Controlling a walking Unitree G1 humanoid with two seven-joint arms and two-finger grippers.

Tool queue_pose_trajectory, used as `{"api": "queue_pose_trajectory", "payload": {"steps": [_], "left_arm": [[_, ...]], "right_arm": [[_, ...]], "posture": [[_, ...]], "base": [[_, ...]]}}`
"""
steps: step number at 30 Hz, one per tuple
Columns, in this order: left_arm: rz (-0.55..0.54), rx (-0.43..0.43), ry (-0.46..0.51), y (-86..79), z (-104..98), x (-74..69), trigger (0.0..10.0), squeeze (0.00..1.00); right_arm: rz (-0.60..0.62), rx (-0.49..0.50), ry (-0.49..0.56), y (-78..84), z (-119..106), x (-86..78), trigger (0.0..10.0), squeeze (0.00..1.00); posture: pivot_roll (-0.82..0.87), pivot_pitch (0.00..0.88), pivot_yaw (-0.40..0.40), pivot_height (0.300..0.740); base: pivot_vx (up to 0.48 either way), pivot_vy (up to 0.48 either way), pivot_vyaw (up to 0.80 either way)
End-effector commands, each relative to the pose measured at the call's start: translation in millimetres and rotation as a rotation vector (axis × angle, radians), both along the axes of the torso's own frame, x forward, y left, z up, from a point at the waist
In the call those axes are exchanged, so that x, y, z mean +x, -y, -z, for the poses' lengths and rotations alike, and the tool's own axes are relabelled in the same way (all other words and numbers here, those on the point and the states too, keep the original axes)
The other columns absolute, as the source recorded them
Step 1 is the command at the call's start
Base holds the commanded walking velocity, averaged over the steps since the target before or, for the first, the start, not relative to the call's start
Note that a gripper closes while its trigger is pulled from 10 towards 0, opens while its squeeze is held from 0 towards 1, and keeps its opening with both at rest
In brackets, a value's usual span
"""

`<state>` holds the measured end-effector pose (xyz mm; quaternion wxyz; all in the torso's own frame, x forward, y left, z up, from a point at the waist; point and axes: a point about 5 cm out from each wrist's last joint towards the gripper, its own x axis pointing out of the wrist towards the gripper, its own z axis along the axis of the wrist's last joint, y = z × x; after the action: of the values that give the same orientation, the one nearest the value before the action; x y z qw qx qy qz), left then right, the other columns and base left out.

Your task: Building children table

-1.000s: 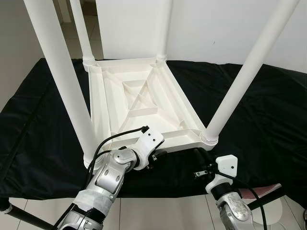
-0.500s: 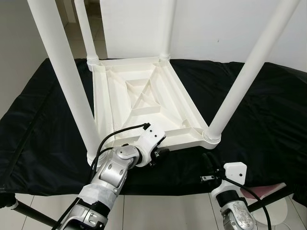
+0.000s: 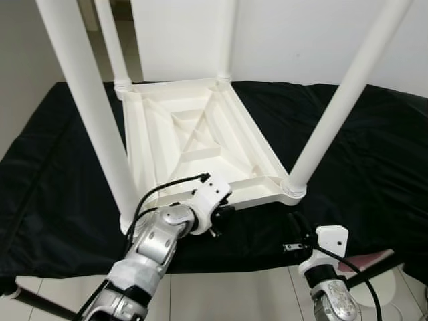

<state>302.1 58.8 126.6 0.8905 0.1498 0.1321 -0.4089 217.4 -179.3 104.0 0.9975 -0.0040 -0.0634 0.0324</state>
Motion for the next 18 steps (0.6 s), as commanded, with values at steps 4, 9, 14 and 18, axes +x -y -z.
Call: {"api": "queue_pose_trajectory", "payload": {"steps": [4, 9, 14, 18], "left_arm": [[-0.091, 0.052, -0.111, -26.0, 24.2, -5.9, 0.0, 0.00], [-0.033, 0.044, -0.140, -37.6, 29.3, -24.4, 0.0, 0.00], [0.100, 0.045, -0.130, -31.9, 29.8, -37.6, 0.0, 0.00], [0.174, 0.036, -0.144, -26.0, 27.6, -44.8, 2.4, 0.00]], "right_arm": [[0.006, -0.018, -0.018, 2.7, 1.9, -0.6, 10.0, 0.00], [-0.006, -0.028, -0.023, 3.0, 2.9, 1.8, 10.0, 0.00], [-0.026, -0.035, -0.023, 0.5, 2.9, 4.7, 10.0, 0.00], [-0.034, -0.038, -0.021, -0.2, 2.4, 6.5, 10.0, 0.00]], "posture": [[-0.03, 0.099, -0.002, 0.740], [-0.02, 0.105, -0.006, 0.740], [-0.01, 0.107, -0.013, 0.740], [-0.01, 0.106, -0.014, 0.740]], "base": [[0.000, 0.000, 0.00], [0.000, 0.000, 0.00], [0.000, 0.000, 0.00], [0.000, 0.000, 0.00]]}}
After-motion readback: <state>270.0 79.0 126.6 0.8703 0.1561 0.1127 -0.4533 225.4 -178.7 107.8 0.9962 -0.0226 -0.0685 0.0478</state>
